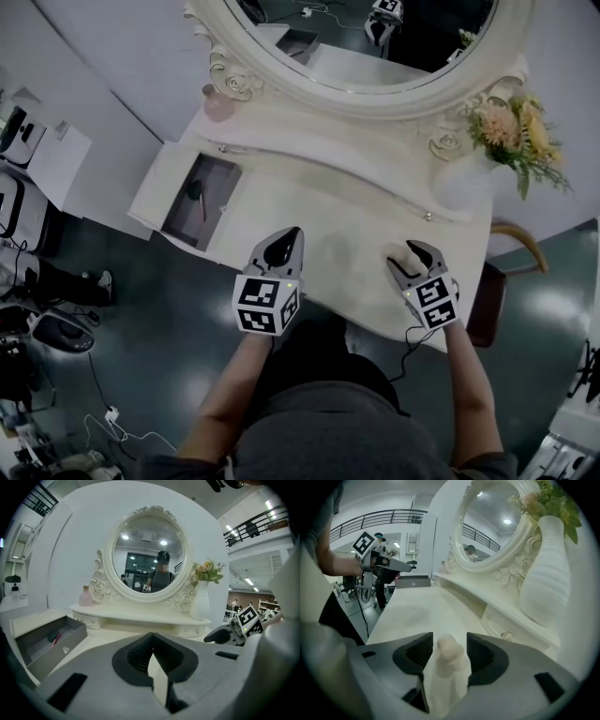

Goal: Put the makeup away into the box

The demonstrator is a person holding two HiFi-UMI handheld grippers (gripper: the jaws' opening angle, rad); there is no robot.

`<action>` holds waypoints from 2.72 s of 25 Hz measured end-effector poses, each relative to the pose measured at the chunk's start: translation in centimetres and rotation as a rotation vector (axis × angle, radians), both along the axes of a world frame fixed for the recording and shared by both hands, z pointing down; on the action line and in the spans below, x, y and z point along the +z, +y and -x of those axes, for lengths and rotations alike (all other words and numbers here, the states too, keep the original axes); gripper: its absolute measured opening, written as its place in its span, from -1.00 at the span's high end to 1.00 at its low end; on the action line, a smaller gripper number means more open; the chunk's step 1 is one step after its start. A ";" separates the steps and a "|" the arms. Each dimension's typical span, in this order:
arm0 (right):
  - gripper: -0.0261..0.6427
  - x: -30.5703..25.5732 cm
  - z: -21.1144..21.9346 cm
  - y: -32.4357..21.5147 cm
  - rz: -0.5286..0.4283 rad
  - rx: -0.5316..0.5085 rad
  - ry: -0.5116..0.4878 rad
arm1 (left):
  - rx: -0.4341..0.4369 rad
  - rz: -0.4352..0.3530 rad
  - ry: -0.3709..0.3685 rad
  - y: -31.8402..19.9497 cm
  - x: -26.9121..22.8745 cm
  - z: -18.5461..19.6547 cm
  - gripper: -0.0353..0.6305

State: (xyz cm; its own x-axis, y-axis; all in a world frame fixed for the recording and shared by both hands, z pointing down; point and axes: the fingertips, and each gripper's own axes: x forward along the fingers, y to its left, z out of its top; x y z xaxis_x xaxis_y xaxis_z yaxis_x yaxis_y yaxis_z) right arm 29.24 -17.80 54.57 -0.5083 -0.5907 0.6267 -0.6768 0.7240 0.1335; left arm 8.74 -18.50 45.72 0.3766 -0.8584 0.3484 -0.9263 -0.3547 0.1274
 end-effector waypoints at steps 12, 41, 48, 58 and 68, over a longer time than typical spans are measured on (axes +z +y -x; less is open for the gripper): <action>0.34 2.7 -0.1 -0.7 0.062 -0.082 0.128 | -0.043 0.033 0.000 0.3 1.3 0.4 0.88; 0.48 -5.2 8.1 0.2 0.081 -0.088 -0.167 | -0.201 -0.013 -0.014 2.7 -0.2 4.6 0.88; 0.47 -8.0 15.1 0.3 0.060 -0.191 -0.248 | -0.283 -0.027 -0.024 3.4 -0.8 8.6 0.88; 0.47 -9.6 24.1 -0.7 0.073 -0.253 -0.302 | -0.329 -0.024 -0.023 3.0 -0.4 14.9 0.88; 0.47 -9.5 30.2 -2.6 0.067 -0.248 -0.279 | -0.350 -0.032 0.004 1.4 -0.8 20.7 0.88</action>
State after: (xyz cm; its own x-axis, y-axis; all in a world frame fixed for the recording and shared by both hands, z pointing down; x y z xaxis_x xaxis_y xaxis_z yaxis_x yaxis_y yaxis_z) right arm -0.98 -20.42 45.08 -0.7873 -0.3909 0.4768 -0.4836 0.8712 -0.0843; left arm -11.97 -17.09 44.90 0.0592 -0.9460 0.3187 -0.9919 -0.0198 0.1253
